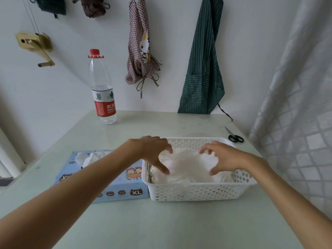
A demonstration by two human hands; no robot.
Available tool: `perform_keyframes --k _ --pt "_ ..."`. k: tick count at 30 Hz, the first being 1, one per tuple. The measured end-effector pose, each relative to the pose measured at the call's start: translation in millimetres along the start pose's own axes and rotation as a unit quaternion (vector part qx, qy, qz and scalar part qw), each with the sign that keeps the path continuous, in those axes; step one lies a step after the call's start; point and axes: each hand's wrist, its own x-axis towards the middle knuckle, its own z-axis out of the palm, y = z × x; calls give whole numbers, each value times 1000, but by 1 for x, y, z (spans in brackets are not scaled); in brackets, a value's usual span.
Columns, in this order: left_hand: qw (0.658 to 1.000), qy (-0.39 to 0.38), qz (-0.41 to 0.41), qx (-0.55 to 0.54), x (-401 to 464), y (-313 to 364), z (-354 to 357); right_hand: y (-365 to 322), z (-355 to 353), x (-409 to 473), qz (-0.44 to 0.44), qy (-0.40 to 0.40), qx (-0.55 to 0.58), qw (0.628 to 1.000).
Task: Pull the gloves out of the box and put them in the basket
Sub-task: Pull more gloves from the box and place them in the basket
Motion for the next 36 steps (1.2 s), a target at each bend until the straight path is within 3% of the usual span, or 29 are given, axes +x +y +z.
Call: perform_keyframes --k 5,10,17,20,24,30,33,36 --pt "1000 -4 -12 -4 -18 -3 2 6 17 -8 65 -82 -62 993" --pt "978 113 -44 -171 -78 -37 -19 -21 0 -25 51 19 -132 990" --pt "930 195 -204 -236 -162 -99 16 -140 22 -19 -126 157 39 979" --pt "922 178 -252 -232 -168 -97 34 -185 51 2 -170 200 57 963" --pt "929 165 -218 -248 -163 -93 36 -209 73 25 -145 240 35 959" --pt "927 236 -150 -250 -141 -96 39 -209 72 34 -119 267 63 954" --pt "932 245 -131 -231 -133 -90 44 -206 70 38 -141 227 184 946" --pt "907 294 -107 -281 -136 -97 45 -208 62 36 -160 217 342 900"
